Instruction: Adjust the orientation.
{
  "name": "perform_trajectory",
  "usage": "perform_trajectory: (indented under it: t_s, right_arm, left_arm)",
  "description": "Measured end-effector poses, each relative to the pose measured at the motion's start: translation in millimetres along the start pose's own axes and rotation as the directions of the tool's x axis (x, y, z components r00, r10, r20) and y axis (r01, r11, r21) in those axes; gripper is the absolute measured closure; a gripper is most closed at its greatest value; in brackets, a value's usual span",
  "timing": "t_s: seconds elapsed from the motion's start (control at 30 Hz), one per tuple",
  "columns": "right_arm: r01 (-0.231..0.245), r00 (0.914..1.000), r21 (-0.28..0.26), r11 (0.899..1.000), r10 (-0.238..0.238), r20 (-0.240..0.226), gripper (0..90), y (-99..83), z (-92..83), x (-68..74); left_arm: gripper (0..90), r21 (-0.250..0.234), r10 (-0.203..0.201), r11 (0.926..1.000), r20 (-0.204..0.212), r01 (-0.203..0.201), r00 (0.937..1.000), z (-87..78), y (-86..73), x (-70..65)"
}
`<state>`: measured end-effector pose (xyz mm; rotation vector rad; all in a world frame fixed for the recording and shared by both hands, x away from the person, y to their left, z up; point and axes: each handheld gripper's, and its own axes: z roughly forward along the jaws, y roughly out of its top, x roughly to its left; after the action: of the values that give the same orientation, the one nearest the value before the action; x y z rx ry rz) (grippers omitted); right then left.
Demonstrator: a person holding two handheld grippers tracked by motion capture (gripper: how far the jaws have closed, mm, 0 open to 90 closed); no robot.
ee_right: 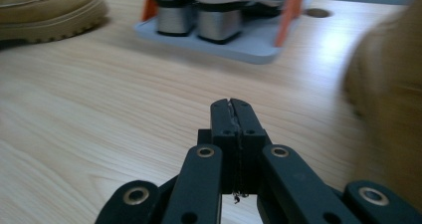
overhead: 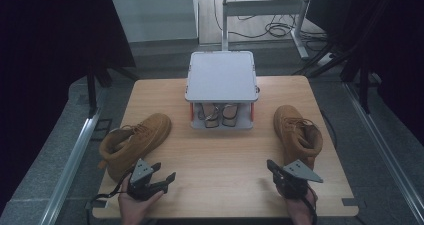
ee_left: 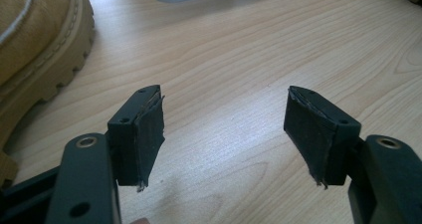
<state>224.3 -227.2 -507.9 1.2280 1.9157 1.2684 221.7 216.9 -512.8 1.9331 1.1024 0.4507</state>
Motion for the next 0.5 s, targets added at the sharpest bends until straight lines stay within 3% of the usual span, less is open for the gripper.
perform_trajectory:
  t_s: [0.2,0.5]
  right_arm:
    - [-0.064,0.9965,-0.010,0.998,0.064,0.053,89.2,-7.1,-10.9,-25.3]
    - [-0.091,0.9925,-0.022,0.996,0.092,0.080,89.3,-9.1,-15.0,-45.0]
  left_arm:
    - [32.0,0.010,-0.011,0.9999,-0.002,0.011,0.9999,1.0,-1.3,2.0]
    - [31.9,0.010,-0.025,0.9996,-0.010,0.025,0.9996,0.6,-3.4,4.5]
